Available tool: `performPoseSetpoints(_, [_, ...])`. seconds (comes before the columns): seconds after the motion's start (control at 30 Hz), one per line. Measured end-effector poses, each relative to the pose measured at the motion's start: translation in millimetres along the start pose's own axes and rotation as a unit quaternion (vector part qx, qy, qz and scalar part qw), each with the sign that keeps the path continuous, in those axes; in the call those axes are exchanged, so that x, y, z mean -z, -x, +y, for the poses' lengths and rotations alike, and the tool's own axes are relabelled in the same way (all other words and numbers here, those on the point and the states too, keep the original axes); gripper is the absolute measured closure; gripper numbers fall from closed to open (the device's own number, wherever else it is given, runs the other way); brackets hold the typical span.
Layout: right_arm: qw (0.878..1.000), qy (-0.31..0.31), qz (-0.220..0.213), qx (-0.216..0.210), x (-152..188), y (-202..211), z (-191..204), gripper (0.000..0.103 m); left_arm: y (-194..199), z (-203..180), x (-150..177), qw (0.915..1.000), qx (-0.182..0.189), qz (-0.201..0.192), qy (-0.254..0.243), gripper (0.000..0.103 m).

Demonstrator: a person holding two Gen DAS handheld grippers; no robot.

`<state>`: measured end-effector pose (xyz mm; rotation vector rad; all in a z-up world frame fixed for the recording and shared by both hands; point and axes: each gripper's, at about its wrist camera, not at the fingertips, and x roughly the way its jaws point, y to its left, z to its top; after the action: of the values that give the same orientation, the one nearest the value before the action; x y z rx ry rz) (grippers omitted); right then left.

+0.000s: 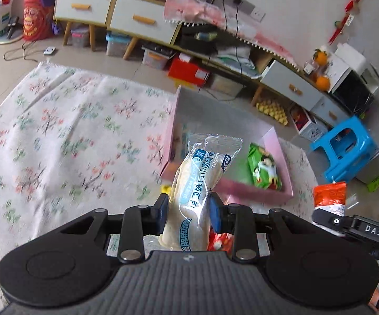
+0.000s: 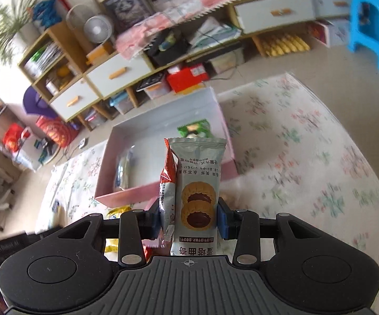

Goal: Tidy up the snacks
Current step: 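Lower both held snacks into the pink box and open both grippers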

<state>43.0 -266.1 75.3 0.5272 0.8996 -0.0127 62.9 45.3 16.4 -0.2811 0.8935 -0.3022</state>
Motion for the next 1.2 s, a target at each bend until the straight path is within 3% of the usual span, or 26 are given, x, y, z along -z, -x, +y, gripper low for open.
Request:
performPoseSetpoints(0.2, [0.999, 0.044, -0.015, 0.012, -20, -27, 12, 0.064, -22, -11, -24, 0.9994, 0.03, -0.001, 0.019, 0.074])
performPoseSetpoints(0.47, [0.997, 0.022, -0.08, 0.001, -61, -51, 14, 0.063, -69, -15, -56, 0.9972, 0.04, -0.006, 0.063, 0.074])
performPoseSetpoints(0.63, [0.997, 0.04, -0.064, -0.016, -69, -88, 31, 0.063, -92, -22, -60, 0.9966, 0.041, 0.006, 0.071, 0.074])
performPoseSetpoints(0.8, [0.997, 0.075, -0.037, 0.001, -65, -119, 48, 0.063, -107, -23, -58, 0.9974, 0.024, 0.011, 0.067, 0.073])
performPoseSetpoints(0.97, [0.995, 0.088, -0.037, 0.002, -62, -123, 51, 0.062, -111, -22, -54, 0.9978, 0.021, 0.013, 0.062, 0.073])
performPoseSetpoints(1.03, [0.995, 0.086, -0.041, 0.002, -62, -124, 52, 0.06, -111, -22, -52, 0.9977, 0.014, 0.012, 0.066, 0.07])
performPoseSetpoints(1.13, [0.994, 0.097, -0.043, 0.019, -61, -124, 54, 0.049, -107, -21, -52, 0.9969, -0.007, 0.009, 0.078, 0.059])
performPoseSetpoints(1.2, [0.994, 0.094, -0.054, 0.026, -63, -119, 53, 0.044, -99, -19, -53, 0.9969, 0.0, 0.004, 0.079, 0.059])
